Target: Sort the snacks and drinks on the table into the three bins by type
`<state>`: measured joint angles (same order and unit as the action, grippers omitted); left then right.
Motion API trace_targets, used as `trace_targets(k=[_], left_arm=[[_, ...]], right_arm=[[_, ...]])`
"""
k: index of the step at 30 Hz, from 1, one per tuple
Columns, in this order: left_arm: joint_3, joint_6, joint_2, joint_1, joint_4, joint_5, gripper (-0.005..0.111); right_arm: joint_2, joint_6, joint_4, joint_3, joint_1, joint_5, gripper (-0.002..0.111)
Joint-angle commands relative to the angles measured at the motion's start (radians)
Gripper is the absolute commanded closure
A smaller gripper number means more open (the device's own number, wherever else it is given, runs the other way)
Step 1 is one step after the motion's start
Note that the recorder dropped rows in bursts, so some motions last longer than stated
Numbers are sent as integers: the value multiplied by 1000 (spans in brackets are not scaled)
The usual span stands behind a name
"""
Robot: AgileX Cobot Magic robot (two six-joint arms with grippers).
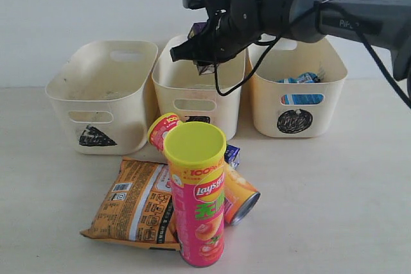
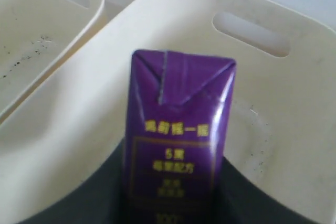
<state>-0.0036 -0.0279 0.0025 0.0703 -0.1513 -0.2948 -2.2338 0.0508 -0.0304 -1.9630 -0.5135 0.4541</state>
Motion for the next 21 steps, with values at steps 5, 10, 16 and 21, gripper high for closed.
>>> trace_targets(k=[5,10,16,21], left_arm=[[4,-1,-3,3,-7,6,102],[4,-1,-3,3,-7,6,102],[4,-1,-3,3,-7,6,102],[4,-1,-3,3,-7,6,102]], right_arm=[[6,10,-72,-13,6,-13,20],[41,51,-146,-13,6,27,33],[113,47,-176,-13,6,144,73],[139,47,-174,-13,6,314,107]])
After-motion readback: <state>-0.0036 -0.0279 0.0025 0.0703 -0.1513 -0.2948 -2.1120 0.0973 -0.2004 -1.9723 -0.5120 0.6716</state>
